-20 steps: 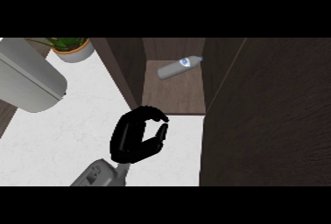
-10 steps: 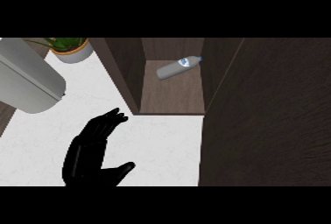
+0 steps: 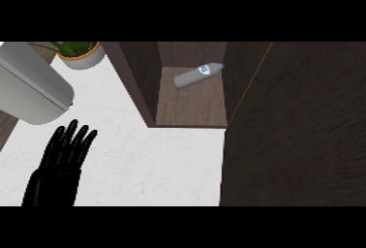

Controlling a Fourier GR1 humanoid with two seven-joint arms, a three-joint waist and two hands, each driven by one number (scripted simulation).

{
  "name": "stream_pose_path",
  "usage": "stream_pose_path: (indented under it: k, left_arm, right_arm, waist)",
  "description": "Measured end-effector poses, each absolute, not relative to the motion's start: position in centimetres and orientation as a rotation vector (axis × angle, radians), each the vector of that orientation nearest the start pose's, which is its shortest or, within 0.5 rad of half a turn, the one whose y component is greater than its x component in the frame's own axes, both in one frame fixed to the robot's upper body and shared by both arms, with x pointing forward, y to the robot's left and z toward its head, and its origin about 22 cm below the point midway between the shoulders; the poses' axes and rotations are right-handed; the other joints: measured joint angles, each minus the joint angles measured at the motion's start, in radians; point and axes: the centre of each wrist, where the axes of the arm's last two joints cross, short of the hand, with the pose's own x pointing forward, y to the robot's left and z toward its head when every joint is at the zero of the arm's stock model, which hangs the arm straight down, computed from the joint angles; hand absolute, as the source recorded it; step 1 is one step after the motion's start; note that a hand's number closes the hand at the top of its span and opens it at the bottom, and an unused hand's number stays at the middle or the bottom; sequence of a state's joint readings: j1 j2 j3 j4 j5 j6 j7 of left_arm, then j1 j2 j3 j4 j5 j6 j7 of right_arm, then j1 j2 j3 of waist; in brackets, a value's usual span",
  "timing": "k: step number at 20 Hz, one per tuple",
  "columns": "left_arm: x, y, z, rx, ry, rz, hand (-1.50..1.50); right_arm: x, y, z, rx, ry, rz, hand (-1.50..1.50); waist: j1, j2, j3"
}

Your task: Pick up the bottled water, place it into the cabinet and close the cabinet

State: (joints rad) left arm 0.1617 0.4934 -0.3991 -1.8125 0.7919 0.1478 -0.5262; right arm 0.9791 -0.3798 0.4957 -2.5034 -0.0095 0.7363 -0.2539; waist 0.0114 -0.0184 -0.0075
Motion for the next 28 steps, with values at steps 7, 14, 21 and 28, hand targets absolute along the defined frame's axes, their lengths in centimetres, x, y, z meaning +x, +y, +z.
stream_pose_path:
  k: [7,14,21,28]
  left_arm:
    - [17.1,27.1,3.2,-0.431,-1.850,0.250,-1.50]
    - [16.0,29.6,3.9,-0.448,-1.853,0.231,-1.50]
    - [15.8,31.1,4.8,-0.492,-1.860,0.184,-1.50]
    - [15.9,32.2,5.5,-0.527,-1.859,0.138,-1.50]
  right_arm:
    - [3.7,-20.9,11.4,0.872,-1.608,0.675,1.50]
    - [3.7,-20.0,11.3,0.799,-1.641,0.545,1.50]
    - [4.6,-19.7,11.5,0.775,-1.665,0.557,1.50]
    - [5.8,-19.5,11.9,0.777,-1.685,0.648,1.50]
  waist:
    - [0.019,0.000,-0.006]
    - [0.059,0.014,-0.007]
    - [0.116,0.029,-0.008]
    - [0.168,0.044,-0.012]
